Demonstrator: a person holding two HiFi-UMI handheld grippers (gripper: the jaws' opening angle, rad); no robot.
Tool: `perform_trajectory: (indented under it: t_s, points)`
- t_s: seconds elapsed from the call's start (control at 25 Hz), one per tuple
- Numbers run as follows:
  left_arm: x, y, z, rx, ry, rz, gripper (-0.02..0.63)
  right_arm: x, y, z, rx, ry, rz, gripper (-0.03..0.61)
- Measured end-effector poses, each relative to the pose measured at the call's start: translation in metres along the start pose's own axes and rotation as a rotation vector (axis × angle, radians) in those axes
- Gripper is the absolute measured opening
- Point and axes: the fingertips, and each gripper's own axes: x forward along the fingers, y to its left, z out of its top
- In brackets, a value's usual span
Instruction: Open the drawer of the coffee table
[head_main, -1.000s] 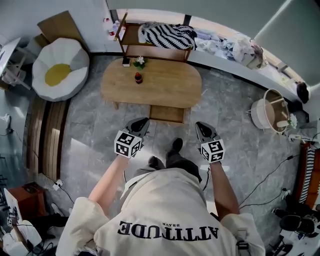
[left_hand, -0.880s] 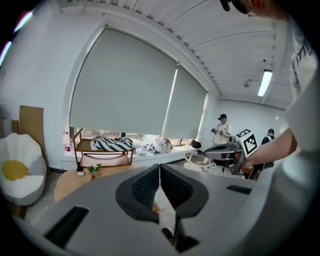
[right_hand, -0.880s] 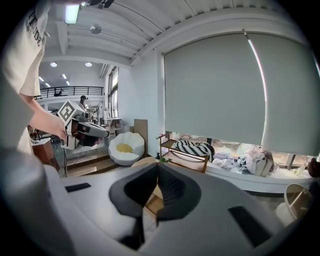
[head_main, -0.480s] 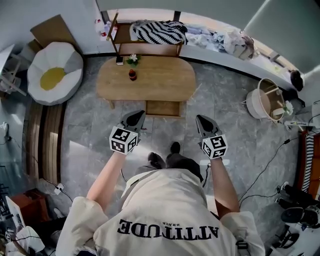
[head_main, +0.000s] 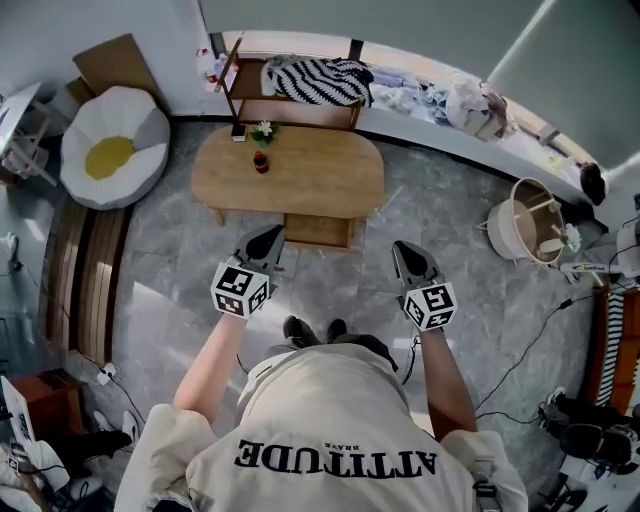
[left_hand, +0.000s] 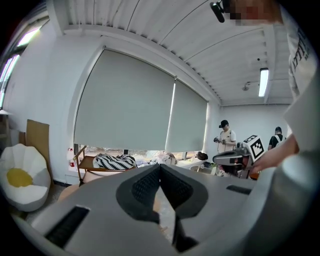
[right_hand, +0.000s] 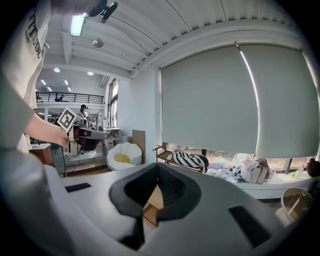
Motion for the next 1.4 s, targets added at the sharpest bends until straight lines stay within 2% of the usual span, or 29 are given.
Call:
perform_trajectory:
  t_s: [0.52,0.96,1.4]
  points:
    - [-0.003,0.012,0.002,-0.011,-0.002,0.128,0.020,-0.010,-0.042,-0.006,0.025,0.008,-0.017,0.018]
    - [-0.005,0.017,0.005,-0.017,-0.009,0.138,0.020,-0.009,-0.044,0.017,-0.027,-0.016,-0.011,0.018]
    - [-0.005,0.017,0.005,-0.013,-0.002,0.134,0.020,-0.007,-0.047,0.019,-0.029,-0.022,-0.011,0.018]
